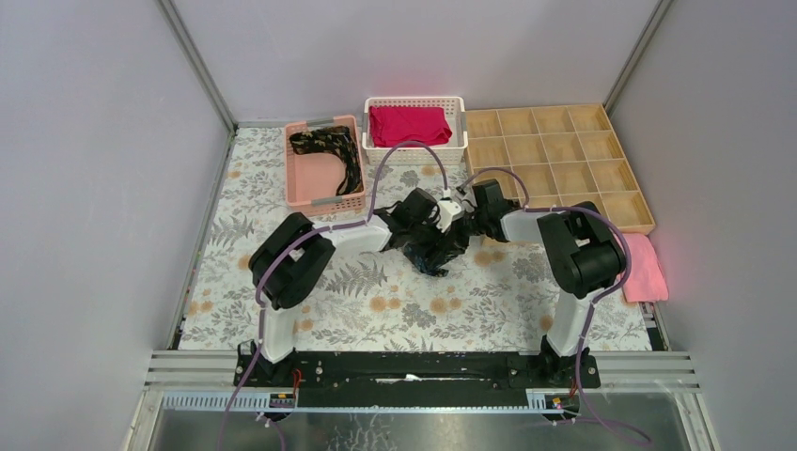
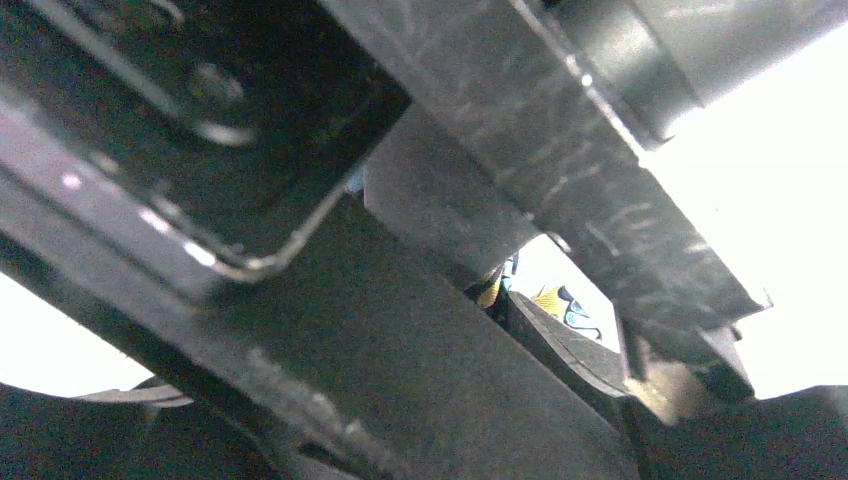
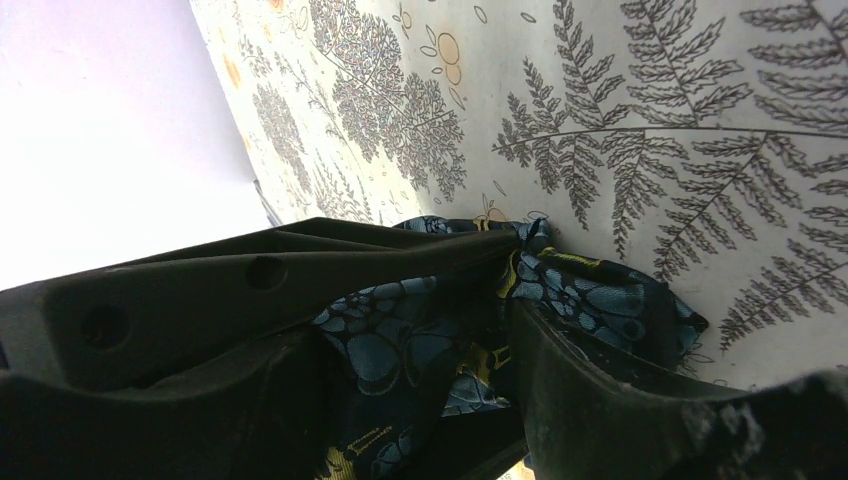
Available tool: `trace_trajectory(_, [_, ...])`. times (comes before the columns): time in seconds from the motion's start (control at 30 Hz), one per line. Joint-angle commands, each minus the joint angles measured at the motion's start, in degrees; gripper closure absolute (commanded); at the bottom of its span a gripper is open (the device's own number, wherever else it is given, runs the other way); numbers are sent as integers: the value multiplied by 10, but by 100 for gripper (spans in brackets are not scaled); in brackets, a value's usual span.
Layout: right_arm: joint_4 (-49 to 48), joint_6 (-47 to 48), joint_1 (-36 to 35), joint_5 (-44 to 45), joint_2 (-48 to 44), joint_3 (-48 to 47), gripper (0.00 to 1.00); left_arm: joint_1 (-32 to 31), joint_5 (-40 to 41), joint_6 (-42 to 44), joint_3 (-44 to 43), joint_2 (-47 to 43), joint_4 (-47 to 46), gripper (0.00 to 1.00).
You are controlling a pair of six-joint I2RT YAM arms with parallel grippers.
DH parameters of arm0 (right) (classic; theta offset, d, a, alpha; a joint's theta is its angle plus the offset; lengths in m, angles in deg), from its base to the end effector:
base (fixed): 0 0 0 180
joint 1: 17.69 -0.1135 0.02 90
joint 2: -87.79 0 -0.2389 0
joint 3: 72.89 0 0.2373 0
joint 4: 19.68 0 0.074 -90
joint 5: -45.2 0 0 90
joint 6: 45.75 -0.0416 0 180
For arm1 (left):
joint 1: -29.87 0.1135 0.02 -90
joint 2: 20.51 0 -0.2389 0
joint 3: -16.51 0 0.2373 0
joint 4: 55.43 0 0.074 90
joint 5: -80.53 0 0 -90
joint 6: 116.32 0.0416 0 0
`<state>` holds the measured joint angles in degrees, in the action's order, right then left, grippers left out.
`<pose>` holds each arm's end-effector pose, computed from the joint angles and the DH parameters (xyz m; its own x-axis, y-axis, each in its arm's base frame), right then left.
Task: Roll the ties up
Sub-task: Roll the tie at the center of the board.
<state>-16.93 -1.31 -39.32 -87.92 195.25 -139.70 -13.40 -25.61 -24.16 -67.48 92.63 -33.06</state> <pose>0.3126 0.1545 0.1151 -0.9689 0.1764 -0.1734 -0.0556 0.5277 0.8476 0.2775 -0.2771 0.1284 -0.5400 0.5581 -0.6300 0.8053 0.5602 -0.1940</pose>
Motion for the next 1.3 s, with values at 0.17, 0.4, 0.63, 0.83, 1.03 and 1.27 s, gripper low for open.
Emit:
trace_trajectory(0.17, [31, 99, -5, 58, -52, -69, 29, -19, 149, -114, 6, 102, 186, 66])
trace_trajectory(0.4, [152, 189, 17, 144, -50, -120, 78, -22, 176, -148, 18, 99, 200, 68])
trace_trajectory(0.63, [139, 189, 18, 113, -20, -128, 94, -23, 183, -145, 13, 93, 211, 68])
trace_trajectory(0.83, [124, 184, 23, 90, -26, -117, 50, -27, 179, -146, 10, 110, 209, 68])
trace_trajectory(1.03, [133, 189, 38, 111, -47, -118, 48, -29, 182, -145, 4, 118, 213, 68])
trace_trajectory(1.27, [186, 206, 50, 179, -81, -140, 47, -32, 185, -146, -1, 125, 220, 68])
